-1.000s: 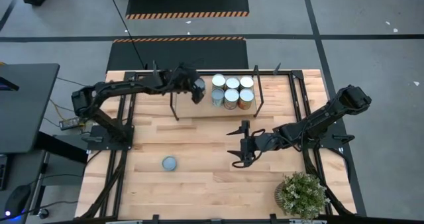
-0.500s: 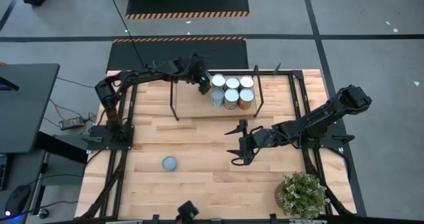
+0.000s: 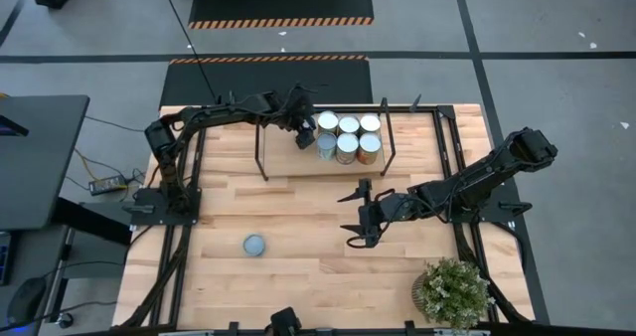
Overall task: Pick and place cans onto a shelf
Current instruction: Put the canned chicken soup on the shelf, then put the canned tuna fish on the shelf
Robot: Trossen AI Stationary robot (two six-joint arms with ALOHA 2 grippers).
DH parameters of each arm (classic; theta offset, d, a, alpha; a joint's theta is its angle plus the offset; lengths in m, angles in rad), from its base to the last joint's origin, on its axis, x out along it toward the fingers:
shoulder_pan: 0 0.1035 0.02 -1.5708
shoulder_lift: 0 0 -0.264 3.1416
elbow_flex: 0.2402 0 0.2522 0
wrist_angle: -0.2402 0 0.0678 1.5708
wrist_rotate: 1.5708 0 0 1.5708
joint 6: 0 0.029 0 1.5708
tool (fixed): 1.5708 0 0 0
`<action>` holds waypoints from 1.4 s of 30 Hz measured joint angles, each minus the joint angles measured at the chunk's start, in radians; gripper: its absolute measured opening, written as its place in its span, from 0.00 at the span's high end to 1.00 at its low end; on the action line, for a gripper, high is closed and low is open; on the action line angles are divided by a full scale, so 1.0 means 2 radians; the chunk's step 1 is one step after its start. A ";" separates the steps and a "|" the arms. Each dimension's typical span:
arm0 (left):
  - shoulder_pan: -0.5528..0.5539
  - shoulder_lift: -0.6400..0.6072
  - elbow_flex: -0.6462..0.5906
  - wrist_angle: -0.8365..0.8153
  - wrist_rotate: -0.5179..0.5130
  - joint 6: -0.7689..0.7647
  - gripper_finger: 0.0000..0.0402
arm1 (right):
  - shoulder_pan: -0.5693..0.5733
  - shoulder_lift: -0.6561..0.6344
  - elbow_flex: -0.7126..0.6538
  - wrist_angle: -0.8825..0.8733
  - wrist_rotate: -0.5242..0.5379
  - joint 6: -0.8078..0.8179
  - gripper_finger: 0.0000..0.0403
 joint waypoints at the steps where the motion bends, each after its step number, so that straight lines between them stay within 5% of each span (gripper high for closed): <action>1: -0.001 0.000 0.000 0.000 0.000 0.005 0.26 | 0.000 0.000 0.000 0.001 0.000 0.000 0.16; 7: -0.011 0.000 0.000 0.000 0.000 0.014 0.23 | 0.000 0.000 0.000 0.003 0.000 0.000 0.16; 19: -0.016 0.000 0.008 -0.024 -0.001 0.025 0.03 | 0.000 0.000 0.000 0.003 -0.004 0.007 0.16; 33: -0.058 -0.011 0.080 -0.180 -0.104 0.053 0.02 | 0.000 0.000 0.000 0.012 -0.012 0.017 0.16; 42: -0.085 -0.045 0.085 -0.230 -0.115 0.038 0.03 | 0.000 0.000 0.000 0.015 -0.013 0.017 0.16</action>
